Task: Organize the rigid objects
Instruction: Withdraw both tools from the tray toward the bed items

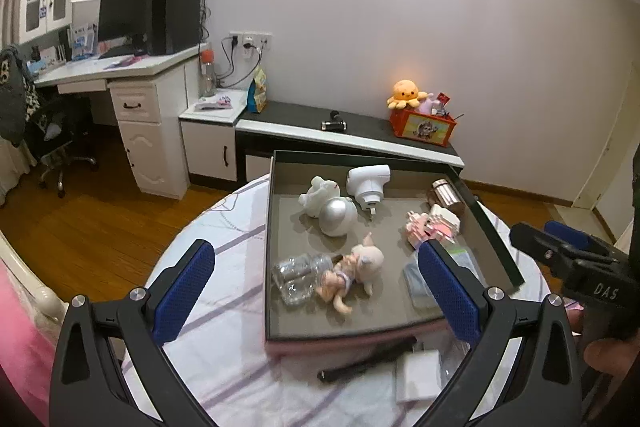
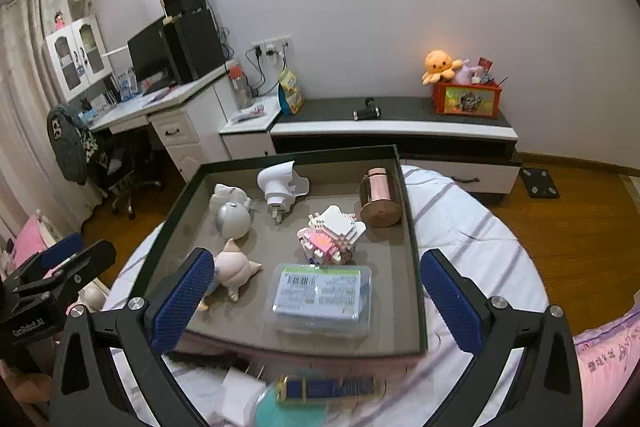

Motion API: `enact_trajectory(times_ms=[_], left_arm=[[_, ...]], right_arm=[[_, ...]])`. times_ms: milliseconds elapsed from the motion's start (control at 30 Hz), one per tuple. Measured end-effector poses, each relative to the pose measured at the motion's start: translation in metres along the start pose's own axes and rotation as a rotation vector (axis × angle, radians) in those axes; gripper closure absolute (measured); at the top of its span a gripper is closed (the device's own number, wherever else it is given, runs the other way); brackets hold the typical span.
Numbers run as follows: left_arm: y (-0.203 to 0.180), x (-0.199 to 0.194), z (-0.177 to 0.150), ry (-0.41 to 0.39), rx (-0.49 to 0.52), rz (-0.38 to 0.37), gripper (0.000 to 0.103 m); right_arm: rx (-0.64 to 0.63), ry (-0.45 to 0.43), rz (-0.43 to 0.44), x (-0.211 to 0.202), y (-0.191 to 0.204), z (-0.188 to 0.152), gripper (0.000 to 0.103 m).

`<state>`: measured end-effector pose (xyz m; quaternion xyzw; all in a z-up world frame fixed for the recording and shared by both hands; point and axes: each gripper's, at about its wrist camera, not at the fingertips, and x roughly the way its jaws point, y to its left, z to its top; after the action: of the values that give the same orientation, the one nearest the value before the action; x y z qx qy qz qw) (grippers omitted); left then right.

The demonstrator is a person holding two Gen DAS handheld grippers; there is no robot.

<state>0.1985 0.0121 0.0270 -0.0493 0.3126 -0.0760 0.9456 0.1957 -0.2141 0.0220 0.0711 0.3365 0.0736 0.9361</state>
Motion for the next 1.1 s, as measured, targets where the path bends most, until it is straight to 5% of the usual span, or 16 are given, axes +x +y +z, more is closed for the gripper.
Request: enact_trajectory(times_ms=[533, 1100], left_arm=[[-0.005, -0.083, -0.049, -0.058, -0.006, 0.021, 0.0], [-0.017, -0.109, -0.076, -0.038, 0.016, 0.013, 0.0]], right_arm=[[0.029, -0.113, -0.067, -0.1, 0.009, -0.052, 0.0], [-0.023, -0.148, -0.111, -0.132, 0.026, -0.081, 0.0]])
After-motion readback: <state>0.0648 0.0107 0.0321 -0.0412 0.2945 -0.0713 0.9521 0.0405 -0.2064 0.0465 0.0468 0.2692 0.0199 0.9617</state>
